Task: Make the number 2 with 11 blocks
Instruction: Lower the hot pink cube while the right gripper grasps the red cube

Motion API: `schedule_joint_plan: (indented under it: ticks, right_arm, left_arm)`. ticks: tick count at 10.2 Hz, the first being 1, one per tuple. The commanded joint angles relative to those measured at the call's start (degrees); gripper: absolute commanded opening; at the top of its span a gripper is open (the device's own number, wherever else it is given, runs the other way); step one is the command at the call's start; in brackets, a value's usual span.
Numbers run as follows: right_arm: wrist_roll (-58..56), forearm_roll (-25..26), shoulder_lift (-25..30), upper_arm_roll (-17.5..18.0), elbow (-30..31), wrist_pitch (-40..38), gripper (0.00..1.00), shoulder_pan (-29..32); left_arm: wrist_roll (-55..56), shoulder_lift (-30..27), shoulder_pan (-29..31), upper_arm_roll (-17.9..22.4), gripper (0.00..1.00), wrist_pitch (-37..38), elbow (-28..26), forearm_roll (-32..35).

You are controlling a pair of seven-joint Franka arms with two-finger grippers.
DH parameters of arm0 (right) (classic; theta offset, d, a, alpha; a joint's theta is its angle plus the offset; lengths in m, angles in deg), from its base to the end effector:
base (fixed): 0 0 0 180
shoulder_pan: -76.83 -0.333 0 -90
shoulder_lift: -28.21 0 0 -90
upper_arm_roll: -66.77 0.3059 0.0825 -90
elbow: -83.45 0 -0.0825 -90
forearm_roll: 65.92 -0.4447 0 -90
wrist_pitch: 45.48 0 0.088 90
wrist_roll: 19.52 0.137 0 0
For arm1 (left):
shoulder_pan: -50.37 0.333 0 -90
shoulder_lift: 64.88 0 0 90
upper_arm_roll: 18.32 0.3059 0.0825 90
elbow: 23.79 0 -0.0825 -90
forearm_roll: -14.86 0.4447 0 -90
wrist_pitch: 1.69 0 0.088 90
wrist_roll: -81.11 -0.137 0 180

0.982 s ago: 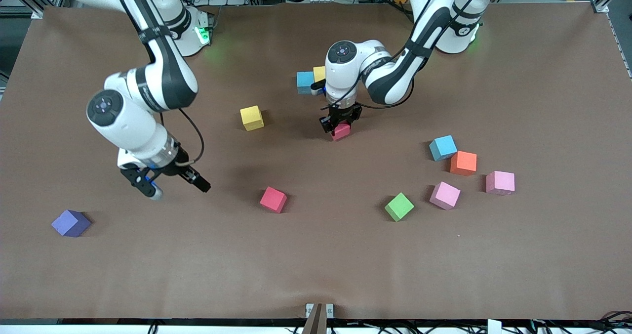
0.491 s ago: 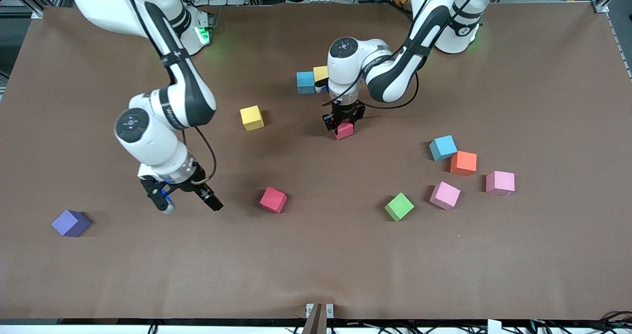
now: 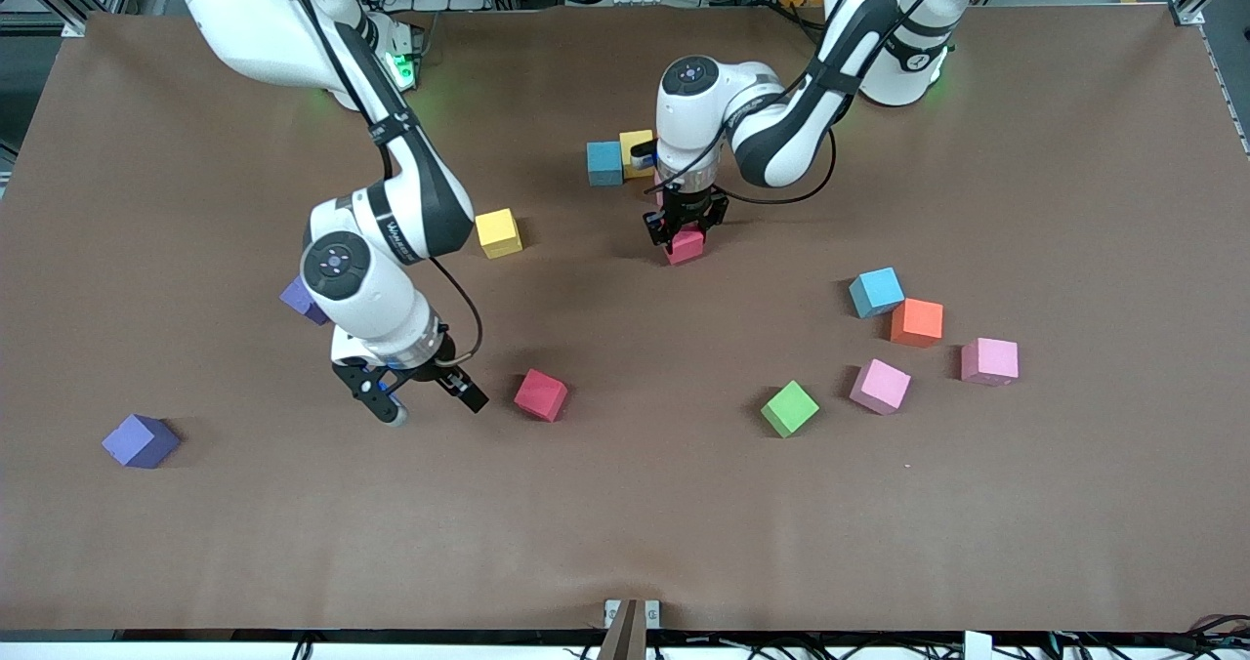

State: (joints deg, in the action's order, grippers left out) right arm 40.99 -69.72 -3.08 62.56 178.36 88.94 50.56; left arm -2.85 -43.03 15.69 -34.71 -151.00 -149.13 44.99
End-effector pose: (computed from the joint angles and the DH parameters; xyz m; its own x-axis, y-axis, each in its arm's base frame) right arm 0.6869 0.2854 0.2334 0.7607 -0.6466 0.0577 -0.6360 -0.7601 -0.1335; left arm 0.3651 -0.4717 0.1329 -0.9181 -0.3527 -0.1811 -0.3492 0.9356 -0.0515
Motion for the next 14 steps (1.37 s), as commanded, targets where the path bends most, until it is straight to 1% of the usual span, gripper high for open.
schedule_joint_plan:
  ticks: [1,4,7,10,11,12,13,14]
  right_arm:
    - [-0.05,1.17,-4.12,-1.41,-6.29,-2.49,1.00,-1.58]
    - [0.13,0.56,-7.29,-1.42,-10.08,-2.41,1.00,-2.99]
    - [-0.05,0.29,-9.31,-1.33,-11.93,-1.88,1.00,-3.26]
    - [0.13,0.21,-10.02,-1.33,-12.64,-1.88,1.00,-3.79]
    - [-0.13,0.12,-9.32,-1.33,-12.55,-1.88,1.00,-3.79]
    - [-0.57,0.20,-6.88,-1.41,-11.42,-2.49,1.00,-3.09]
    - [-1.18,0.29,-2.77,-1.42,-7.23,-2.84,1.00,-2.04]
    - [-2.93,0.29,-0.03,-1.42,-4.58,-3.19,1.00,-1.16]
  left_arm:
    - [-1.11,-1.63,0.93,-0.83,0.00,-0.72,-1.75,1.42]
    - [-3.84,-1.72,0.93,-0.92,0.00,-0.81,-2.19,1.42]
    - [-4.55,-1.55,2.16,-2.85,0.00,-0.98,-2.89,1.42]
    - [-4.55,-1.55,2.25,-3.99,0.00,-1.16,-3.51,1.42]
    - [-4.55,-1.63,2.51,-4.17,0.00,-1.33,-3.95,1.42]
    - [-4.55,-1.72,2.51,-4.18,0.00,-2.20,-4.38,1.42]
    - [-4.55,-1.63,2.51,-4.18,0.00,-2.74,-4.65,1.42]
    - [-4.55,-1.63,2.51,-4.18,0.00,-2.92,-5.00,1.42]
